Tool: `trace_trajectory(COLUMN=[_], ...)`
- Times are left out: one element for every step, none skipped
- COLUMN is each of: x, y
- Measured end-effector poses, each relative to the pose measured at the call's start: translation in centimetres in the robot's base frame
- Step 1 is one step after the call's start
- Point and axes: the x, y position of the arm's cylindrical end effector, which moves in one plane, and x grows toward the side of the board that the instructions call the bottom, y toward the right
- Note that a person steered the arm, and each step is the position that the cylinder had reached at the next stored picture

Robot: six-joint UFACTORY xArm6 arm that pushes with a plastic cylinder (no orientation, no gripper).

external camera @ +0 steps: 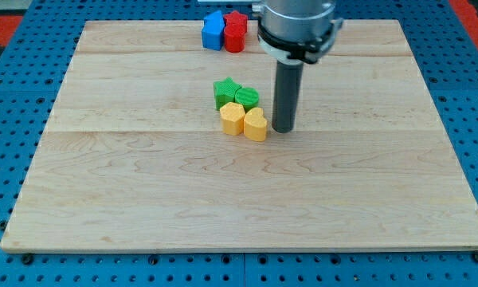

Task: Slide the group of blocks a bit up

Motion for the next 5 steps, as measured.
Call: trace_trajectory(x=[2.4,2.1,1.0,0.5,0.5], y=[0.4,-1.8,-2.7,-2.7,-2.7])
